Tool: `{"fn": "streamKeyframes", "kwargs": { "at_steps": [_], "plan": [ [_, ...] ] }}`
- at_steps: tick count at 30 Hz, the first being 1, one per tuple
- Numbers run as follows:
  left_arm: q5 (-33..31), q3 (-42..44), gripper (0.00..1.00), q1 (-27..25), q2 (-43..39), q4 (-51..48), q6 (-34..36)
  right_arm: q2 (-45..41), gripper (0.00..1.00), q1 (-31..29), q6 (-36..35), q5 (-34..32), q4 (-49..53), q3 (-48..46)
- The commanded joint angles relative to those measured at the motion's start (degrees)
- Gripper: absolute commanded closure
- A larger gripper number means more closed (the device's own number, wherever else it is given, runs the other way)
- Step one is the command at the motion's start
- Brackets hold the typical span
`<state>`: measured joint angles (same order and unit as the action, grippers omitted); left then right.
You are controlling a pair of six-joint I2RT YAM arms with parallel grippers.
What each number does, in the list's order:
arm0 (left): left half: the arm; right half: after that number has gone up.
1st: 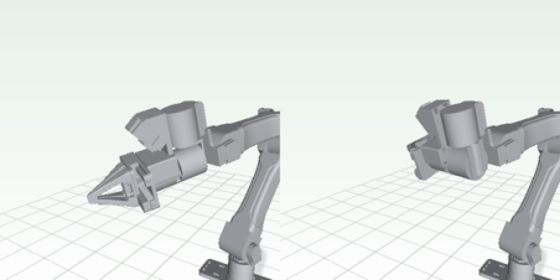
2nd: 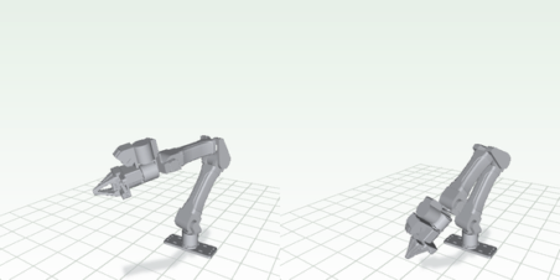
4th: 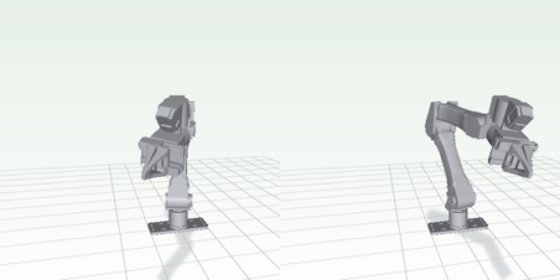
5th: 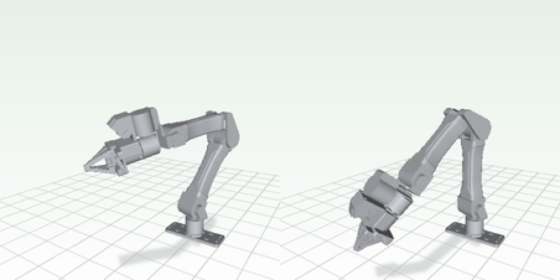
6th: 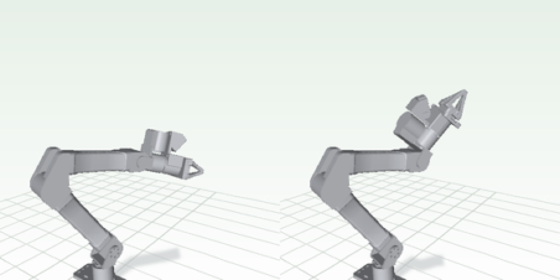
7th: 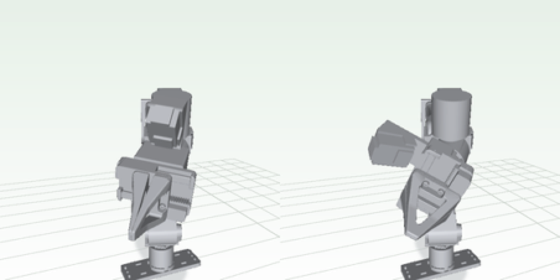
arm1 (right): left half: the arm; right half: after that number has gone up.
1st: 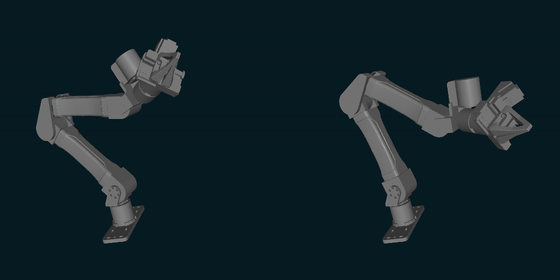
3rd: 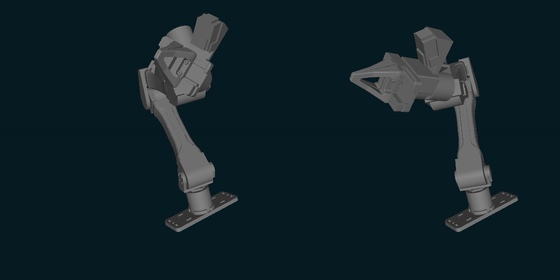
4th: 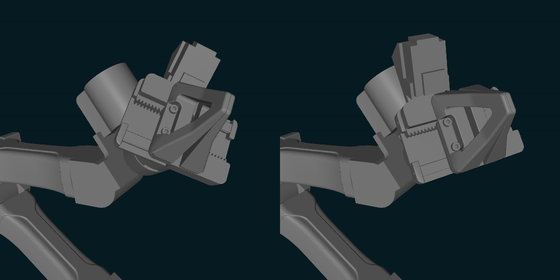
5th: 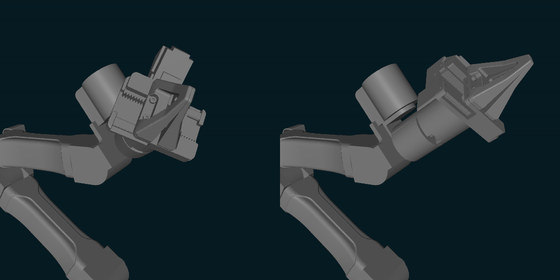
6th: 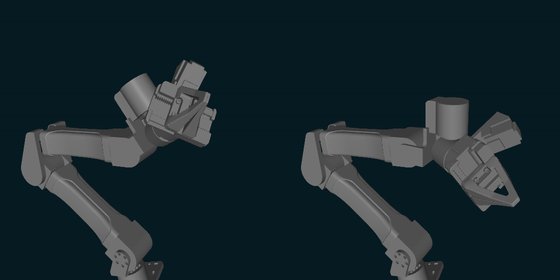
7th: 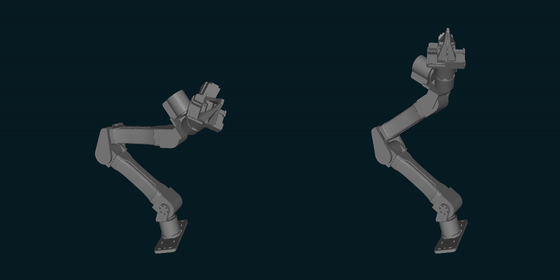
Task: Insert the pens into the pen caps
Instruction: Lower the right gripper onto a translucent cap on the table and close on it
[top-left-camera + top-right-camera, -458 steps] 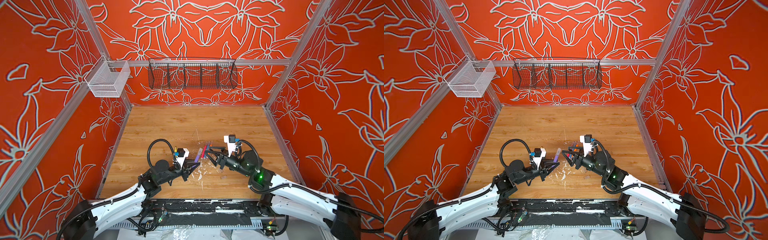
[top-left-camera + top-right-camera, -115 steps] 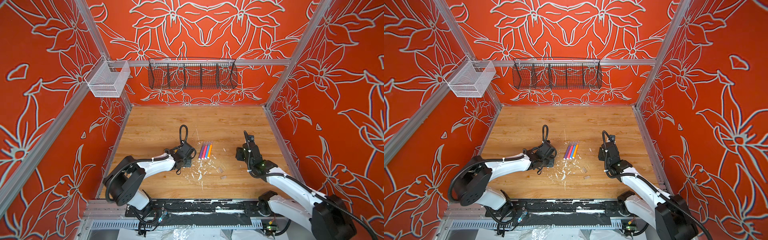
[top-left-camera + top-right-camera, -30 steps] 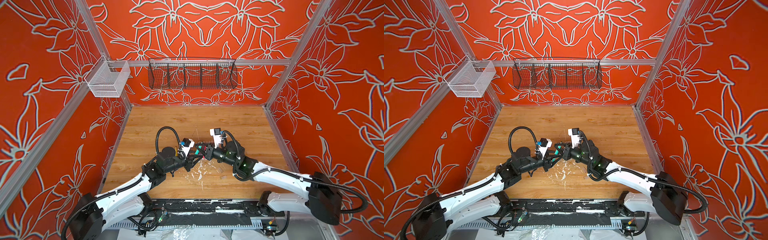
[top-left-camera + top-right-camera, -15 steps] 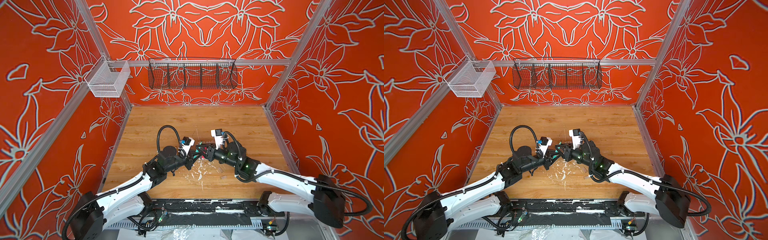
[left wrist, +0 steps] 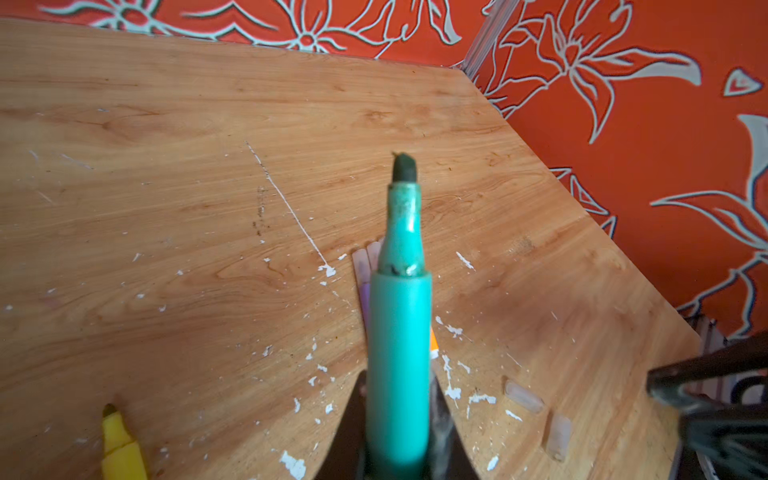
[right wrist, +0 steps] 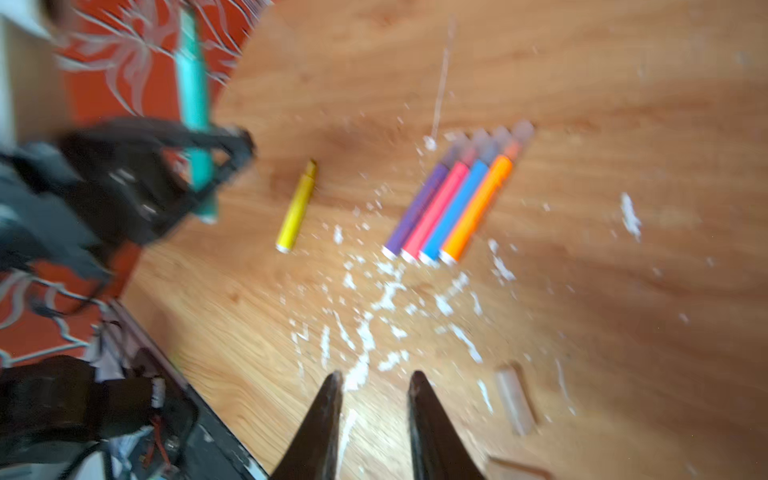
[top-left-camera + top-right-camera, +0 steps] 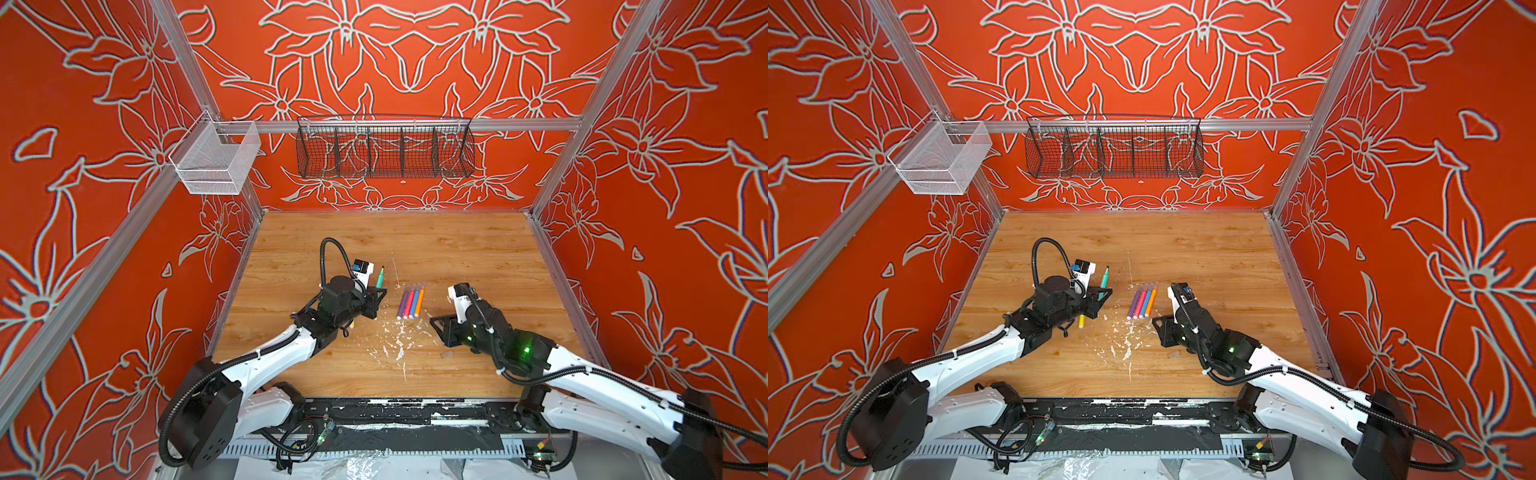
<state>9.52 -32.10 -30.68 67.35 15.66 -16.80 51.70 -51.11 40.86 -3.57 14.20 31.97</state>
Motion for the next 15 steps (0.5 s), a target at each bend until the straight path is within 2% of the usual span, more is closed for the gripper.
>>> {"fn": "streamKeyframes", "kwargs": {
  "at_steps": [1, 5, 9, 15],
  "plan": [
    [0.54, -0.72, 1.00, 0.00, -0.17, 0.39, -0.74, 2.77, 0.72, -0.27, 1.17, -1.17, 9.80, -0.71],
    [1.75, -0.89, 1.00, 0.00, -0.20, 1.20, -0.21, 7.64, 0.70, -0.23, 1.15, -1.75, 12.02, 0.39],
    [5.53, 0.25, 1.00, 0.00, 0.21, 4.22, 1.08, 13.45, 0.65, -0.25, -0.29, -1.74, 13.62, 2.98],
    [7.94, 0.25, 1.00, 0.00, 0.24, 4.16, 1.89, 22.31, 0.62, -0.22, -2.55, -4.75, 16.51, 7.93]
  ]
}}
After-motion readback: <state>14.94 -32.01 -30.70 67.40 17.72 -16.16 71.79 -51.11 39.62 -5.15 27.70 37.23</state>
